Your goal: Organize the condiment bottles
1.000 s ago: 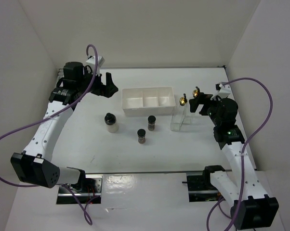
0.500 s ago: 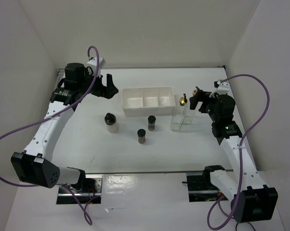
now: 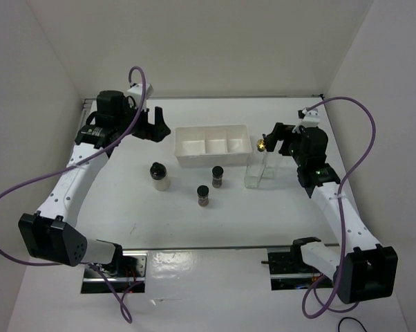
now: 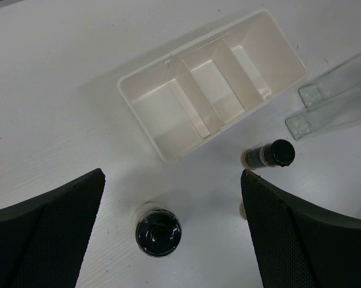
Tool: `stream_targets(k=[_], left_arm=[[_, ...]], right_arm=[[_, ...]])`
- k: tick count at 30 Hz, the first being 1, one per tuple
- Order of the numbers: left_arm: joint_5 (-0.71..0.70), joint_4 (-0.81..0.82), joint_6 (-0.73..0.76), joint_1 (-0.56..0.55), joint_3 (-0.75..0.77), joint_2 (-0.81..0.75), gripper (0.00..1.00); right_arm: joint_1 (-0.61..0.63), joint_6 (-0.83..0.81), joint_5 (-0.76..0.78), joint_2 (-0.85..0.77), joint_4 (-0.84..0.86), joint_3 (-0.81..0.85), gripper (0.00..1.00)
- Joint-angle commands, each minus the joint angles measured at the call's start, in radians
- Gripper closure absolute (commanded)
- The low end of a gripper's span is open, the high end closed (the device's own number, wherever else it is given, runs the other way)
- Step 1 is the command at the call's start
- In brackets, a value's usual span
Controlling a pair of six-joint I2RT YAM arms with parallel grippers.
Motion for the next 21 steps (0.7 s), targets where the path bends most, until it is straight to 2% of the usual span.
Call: stream_targets(k=[1,7,11,13,17,21], left_arm=[[0.002,0.03,0.029,-0.003,0.011,0.009,0.0],[0.002,0.03,0.029,-0.003,0.02,0.02,0.0],[0.002,0.03,0.029,-0.003,0.029,0.04,0.0],[0.002,0.03,0.029,-0.003,0.029,0.04,0.0],[0.002,0.03,0.029,-0.003,0.029,0.049,0.0],[0.002,0.021,0.029,-0.003,0.038,0.049,0.0]], right_arm=[[0.01,-0.018,0.051,0.009,0.068,0.045,0.02],[0.01,-0.018,0.081,0.018,0.077,0.045,0.03],[0.01,-0.018,0.091,0.038,0.077,0.045,0.1],[0.01,-0.027,0.091,0.049,0.077,0.045,0.18],[0.01,-0.037,0.08,0.069,0.087,0.054,0.22],[0.02,-0.047,0.071,0.087,0.087,0.065,0.32]])
